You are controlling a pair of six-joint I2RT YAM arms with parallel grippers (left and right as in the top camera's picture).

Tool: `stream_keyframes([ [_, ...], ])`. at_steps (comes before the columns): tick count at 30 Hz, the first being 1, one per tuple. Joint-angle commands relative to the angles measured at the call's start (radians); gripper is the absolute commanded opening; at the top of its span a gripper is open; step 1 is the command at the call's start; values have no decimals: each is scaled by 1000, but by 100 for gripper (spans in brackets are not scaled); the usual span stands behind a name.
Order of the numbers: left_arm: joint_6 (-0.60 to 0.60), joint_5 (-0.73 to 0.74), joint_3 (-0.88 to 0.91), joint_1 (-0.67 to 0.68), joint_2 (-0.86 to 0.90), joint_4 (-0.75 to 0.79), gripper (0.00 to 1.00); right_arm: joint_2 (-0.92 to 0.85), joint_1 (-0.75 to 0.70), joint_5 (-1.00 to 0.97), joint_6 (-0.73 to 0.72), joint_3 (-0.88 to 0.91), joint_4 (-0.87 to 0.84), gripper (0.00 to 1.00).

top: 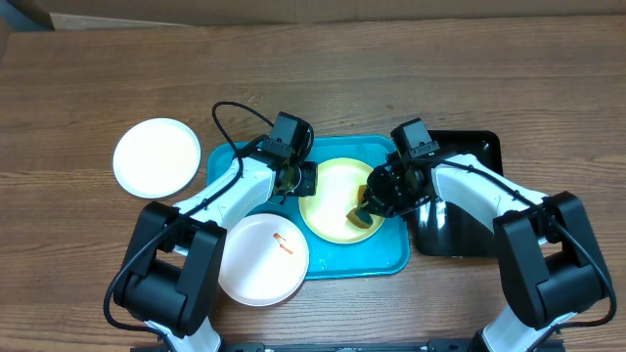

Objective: Clean dirty plates on tray and stack at the side

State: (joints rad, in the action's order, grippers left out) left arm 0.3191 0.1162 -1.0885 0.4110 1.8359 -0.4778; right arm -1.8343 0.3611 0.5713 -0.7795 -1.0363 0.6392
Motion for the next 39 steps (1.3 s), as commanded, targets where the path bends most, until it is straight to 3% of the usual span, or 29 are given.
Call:
stream_keyframes([
  [1, 3, 8, 6, 2, 8, 0, 14, 24, 6, -2, -30, -10, -7, 4],
  [15, 3, 8, 6, 2, 8, 0, 14, -26, 6, 22, -36, -10, -42, 4],
  [31, 3, 8, 6, 2, 8, -1, 14, -36, 3, 443, -57, -32, -200, 4],
  [39, 3, 8, 6, 2, 8, -4, 14, -32, -18, 298, 6, -74, -97, 4],
])
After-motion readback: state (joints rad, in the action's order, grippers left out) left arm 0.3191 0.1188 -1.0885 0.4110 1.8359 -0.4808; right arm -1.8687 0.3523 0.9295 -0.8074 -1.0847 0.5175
